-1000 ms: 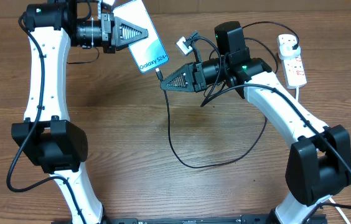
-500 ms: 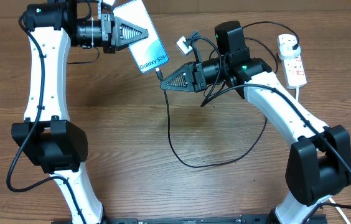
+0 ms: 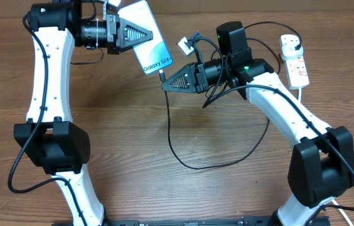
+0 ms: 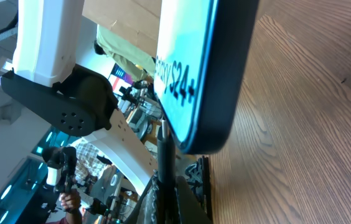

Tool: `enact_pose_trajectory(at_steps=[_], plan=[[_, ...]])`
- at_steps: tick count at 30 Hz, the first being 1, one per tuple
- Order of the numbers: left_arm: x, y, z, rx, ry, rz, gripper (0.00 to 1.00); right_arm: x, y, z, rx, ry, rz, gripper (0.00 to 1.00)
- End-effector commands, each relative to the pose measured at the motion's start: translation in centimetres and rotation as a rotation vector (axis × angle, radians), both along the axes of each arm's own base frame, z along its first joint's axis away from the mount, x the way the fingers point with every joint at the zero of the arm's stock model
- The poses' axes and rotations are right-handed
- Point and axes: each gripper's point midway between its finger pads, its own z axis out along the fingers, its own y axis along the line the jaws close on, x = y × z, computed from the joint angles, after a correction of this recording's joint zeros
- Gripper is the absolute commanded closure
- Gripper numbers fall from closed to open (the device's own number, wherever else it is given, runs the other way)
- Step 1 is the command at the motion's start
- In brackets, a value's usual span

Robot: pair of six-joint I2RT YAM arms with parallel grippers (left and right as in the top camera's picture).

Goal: Plug charger to phone and switch on socket

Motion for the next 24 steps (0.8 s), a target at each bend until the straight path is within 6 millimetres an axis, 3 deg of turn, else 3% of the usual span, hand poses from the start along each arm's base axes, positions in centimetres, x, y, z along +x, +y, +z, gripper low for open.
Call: enact_pose_trajectory(at_steps=[1,24], plan=[[-1.01,-0.88,1.7,-0.021,-0.051,-0.029,0.96,0.05,-0.33,1.39,0.017,-0.048,-0.009,0.96],[-1.17,-0.99,2.45,-0.064,-0.06,-0.042,0.96,0.28,-0.15,1.1,-0.007,-0.021,-0.029,0.96]])
